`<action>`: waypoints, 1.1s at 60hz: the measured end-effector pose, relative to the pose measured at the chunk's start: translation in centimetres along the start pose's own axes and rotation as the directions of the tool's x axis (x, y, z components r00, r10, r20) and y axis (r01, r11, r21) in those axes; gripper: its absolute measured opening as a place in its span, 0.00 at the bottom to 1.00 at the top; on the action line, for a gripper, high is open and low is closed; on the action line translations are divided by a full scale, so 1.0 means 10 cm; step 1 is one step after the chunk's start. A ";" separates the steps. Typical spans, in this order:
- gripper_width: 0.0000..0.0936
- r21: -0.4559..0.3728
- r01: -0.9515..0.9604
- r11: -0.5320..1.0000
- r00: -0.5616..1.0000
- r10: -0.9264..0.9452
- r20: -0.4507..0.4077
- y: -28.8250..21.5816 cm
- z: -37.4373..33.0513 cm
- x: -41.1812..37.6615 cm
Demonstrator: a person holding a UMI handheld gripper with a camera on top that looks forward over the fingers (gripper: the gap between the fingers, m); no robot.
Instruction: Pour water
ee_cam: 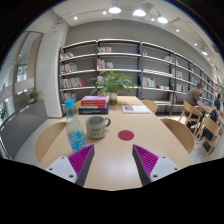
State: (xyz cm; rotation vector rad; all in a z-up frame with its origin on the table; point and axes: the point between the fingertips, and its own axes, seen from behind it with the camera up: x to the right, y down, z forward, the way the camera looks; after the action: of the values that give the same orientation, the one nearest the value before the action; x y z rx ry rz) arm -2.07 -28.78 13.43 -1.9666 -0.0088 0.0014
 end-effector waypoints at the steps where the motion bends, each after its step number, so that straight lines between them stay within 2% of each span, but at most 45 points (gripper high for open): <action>1: 0.83 -0.001 0.001 1.000 1.000 -0.001 0.014 0.01 0.02 -0.09; 6: 0.84 -0.004 0.026 1.000 0.996 -0.025 0.085 0.03 0.08 -0.42; 16: 0.84 0.002 0.047 0.999 0.987 -0.046 0.152 0.05 0.47 -1.04; 26: 0.84 0.022 0.066 0.998 0.982 -0.069 0.175 -0.01 0.93 -1.44; 43: 0.82 0.091 0.105 0.990 0.979 -0.119 0.163 -0.09 1.49 -1.60; 46: 0.75 0.138 0.097 0.986 0.979 -0.119 0.163 -0.12 1.57 -1.61; 49: 0.61 0.171 0.078 0.982 0.981 -0.106 0.163 -0.18 1.57 -1.61; 54: 0.56 0.193 0.051 0.980 0.982 -0.085 0.171 -0.20 1.59 -1.61; 62: 0.45 0.181 0.045 0.983 0.985 -0.074 0.157 -0.18 1.61 -1.61; 66: 0.43 0.173 0.031 0.984 0.984 -0.060 0.165 -0.18 1.61 -1.65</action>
State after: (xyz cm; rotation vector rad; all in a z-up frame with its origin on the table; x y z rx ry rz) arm -18.63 -13.29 8.86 -1.7901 -0.1607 0.1355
